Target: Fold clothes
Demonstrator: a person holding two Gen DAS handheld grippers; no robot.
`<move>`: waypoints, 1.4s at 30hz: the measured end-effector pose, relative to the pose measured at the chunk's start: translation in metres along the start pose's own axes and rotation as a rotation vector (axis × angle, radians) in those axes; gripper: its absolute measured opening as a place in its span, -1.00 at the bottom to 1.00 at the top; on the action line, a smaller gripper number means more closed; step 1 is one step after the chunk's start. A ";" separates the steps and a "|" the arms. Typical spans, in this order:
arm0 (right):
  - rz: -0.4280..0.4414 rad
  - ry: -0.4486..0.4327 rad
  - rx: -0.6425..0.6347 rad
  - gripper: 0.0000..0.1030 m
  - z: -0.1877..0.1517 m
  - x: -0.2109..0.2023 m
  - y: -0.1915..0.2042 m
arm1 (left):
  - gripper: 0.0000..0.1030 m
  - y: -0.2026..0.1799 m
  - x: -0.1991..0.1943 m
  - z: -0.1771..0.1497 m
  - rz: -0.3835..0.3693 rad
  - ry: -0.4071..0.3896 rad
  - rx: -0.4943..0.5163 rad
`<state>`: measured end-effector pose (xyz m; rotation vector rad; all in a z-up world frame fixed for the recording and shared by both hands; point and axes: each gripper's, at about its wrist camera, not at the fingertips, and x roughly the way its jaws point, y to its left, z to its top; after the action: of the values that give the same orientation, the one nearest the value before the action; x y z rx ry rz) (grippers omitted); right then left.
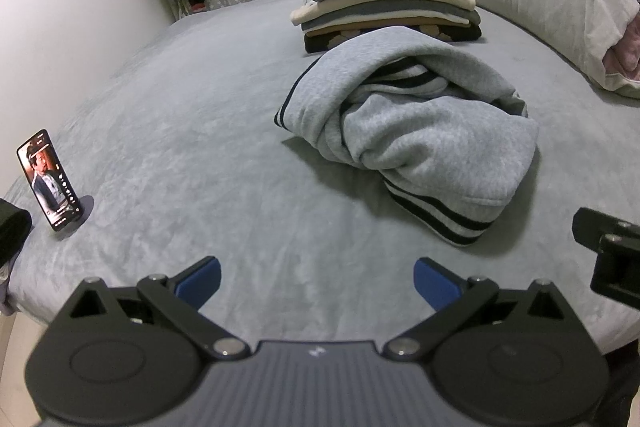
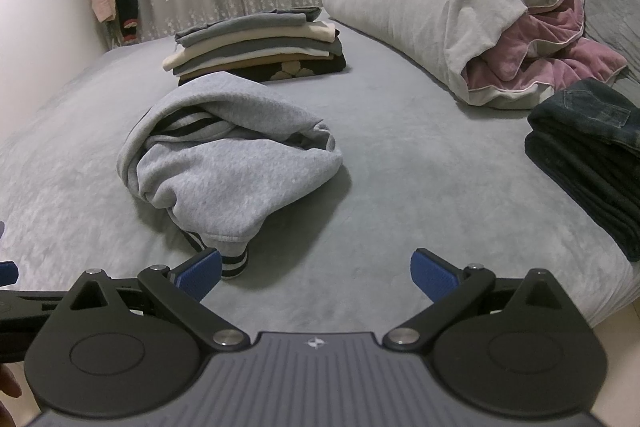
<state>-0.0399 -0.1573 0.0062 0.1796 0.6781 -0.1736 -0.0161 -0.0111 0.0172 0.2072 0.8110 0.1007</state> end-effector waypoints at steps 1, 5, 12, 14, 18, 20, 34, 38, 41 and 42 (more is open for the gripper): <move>-0.001 0.000 0.000 1.00 0.000 0.000 0.000 | 1.00 0.000 0.000 0.000 0.000 0.000 0.000; 0.000 -0.001 0.000 1.00 0.000 0.000 0.001 | 1.00 0.001 0.000 0.000 -0.001 0.001 0.002; 0.000 0.000 -0.001 1.00 0.000 0.000 0.001 | 1.00 0.000 0.000 0.000 -0.001 0.001 0.004; 0.000 0.001 0.000 1.00 0.000 0.000 0.001 | 1.00 0.000 0.000 0.000 -0.001 0.001 0.005; -0.001 0.003 0.000 1.00 0.000 0.001 0.001 | 1.00 -0.001 -0.001 0.000 -0.001 0.001 0.007; -0.001 0.003 -0.001 1.00 0.000 0.001 0.001 | 1.00 -0.001 0.000 0.000 0.000 0.002 0.008; -0.014 0.013 0.000 1.00 -0.002 0.007 -0.001 | 1.00 0.001 0.013 -0.004 -0.007 0.023 -0.003; -0.022 0.023 0.005 1.00 -0.003 0.014 -0.003 | 1.00 -0.001 0.025 -0.005 -0.015 0.040 -0.003; -0.031 0.031 -0.005 1.00 -0.003 0.021 -0.003 | 1.00 -0.002 0.035 -0.004 -0.019 0.047 -0.001; -0.036 0.028 -0.011 1.00 -0.001 0.022 -0.003 | 1.00 -0.002 0.037 -0.004 -0.016 0.049 -0.002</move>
<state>-0.0244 -0.1619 -0.0090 0.1593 0.7103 -0.2016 0.0068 -0.0058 -0.0123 0.1968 0.8610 0.0920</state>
